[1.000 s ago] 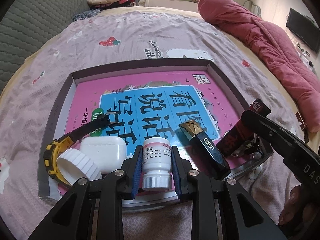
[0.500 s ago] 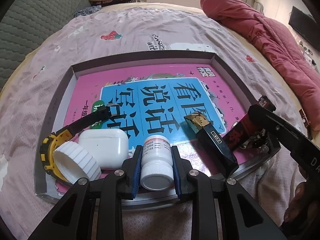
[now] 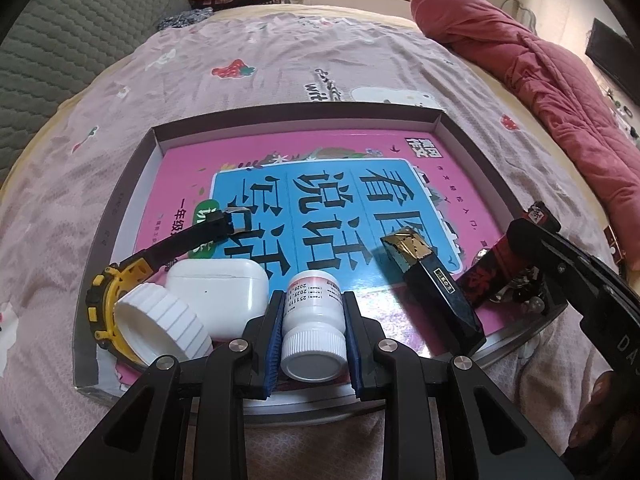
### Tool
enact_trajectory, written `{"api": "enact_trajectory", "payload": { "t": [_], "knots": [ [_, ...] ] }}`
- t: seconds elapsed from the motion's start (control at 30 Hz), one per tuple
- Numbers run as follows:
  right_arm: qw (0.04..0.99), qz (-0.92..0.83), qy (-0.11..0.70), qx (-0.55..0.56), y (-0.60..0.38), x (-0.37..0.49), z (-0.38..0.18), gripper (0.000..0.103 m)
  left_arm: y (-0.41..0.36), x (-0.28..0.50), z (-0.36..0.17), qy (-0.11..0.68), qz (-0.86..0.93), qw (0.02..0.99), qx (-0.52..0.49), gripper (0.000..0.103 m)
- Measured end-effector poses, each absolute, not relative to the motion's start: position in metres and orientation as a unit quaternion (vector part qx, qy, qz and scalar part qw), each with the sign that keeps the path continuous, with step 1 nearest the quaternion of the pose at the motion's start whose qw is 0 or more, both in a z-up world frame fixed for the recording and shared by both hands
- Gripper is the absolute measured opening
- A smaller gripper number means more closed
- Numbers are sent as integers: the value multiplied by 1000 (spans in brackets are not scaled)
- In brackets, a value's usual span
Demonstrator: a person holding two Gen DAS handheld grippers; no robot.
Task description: Organize rigid objects
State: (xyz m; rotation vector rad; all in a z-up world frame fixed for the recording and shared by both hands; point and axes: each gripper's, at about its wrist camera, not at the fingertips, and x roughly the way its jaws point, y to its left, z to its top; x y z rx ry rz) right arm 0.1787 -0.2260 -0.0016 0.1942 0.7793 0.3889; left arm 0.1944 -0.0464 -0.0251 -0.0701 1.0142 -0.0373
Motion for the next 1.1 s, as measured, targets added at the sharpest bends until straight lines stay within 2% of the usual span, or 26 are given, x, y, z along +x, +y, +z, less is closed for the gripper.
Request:
{"api": "enact_trajectory", "payload": {
  "t": [0.1, 0.27, 0.37, 0.47, 0.53, 0.77, 0.83, 0.87, 1.1],
  "knots": [
    [905, 183, 376, 81, -223, 178, -1, 19, -46, 194, -25, 486, -16, 873, -33, 28],
    [906, 179, 375, 77, -223, 177, 0, 34, -45, 193, -25, 488, -13, 872, -34, 28],
    [909, 179, 367, 79, -225, 176, 3, 44, -45, 193, -25, 489, -15, 872, -37, 32],
    [912, 178, 362, 78, -226, 174, 6, 45, -46, 191, -24, 489, -15, 872, -33, 39],
    [913, 176, 361, 73, -226, 174, 7, 45, -45, 189, -23, 487, -14, 873, -31, 49],
    [919, 174, 349, 57, -224, 164, 16, 46, -40, 182, -10, 471, -11, 881, -37, 52],
    [919, 176, 348, 53, -223, 159, 18, 46, -39, 178, -6, 466, -9, 884, -34, 61],
    [920, 178, 346, 50, -222, 155, 20, 46, -38, 176, -4, 463, -9, 886, -35, 63],
    [924, 186, 332, 31, -213, 128, 34, 48, -28, 150, 19, 436, -5, 899, -40, 64]
  ]
}}
